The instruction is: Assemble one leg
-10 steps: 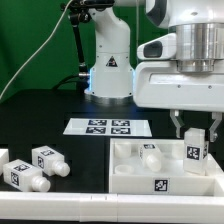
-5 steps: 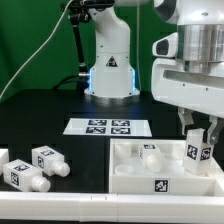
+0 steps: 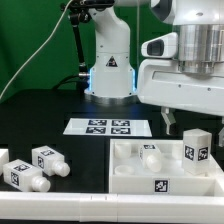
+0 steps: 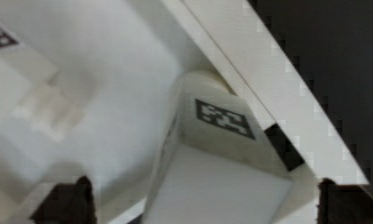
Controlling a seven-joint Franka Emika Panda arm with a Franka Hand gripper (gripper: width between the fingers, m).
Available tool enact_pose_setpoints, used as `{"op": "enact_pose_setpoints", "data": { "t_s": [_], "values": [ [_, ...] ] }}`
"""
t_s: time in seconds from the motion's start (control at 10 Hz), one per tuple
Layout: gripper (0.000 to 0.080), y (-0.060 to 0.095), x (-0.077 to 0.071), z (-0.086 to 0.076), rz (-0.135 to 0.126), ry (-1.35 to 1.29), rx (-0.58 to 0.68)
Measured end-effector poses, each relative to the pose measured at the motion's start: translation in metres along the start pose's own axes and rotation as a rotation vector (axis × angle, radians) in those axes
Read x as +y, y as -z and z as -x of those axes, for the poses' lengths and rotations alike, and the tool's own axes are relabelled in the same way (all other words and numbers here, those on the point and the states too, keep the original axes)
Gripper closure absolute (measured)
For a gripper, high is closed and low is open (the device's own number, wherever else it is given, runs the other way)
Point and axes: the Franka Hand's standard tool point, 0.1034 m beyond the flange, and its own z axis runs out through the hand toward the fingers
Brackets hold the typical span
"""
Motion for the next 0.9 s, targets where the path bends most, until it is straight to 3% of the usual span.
{"op": "enact_pose_setpoints", "data": {
  "t_s": [0.9],
  "values": [
    [0.0150, -0.0034, 0.0014, 0.0024, 0.009, 0.818, 0.003]
  ]
}}
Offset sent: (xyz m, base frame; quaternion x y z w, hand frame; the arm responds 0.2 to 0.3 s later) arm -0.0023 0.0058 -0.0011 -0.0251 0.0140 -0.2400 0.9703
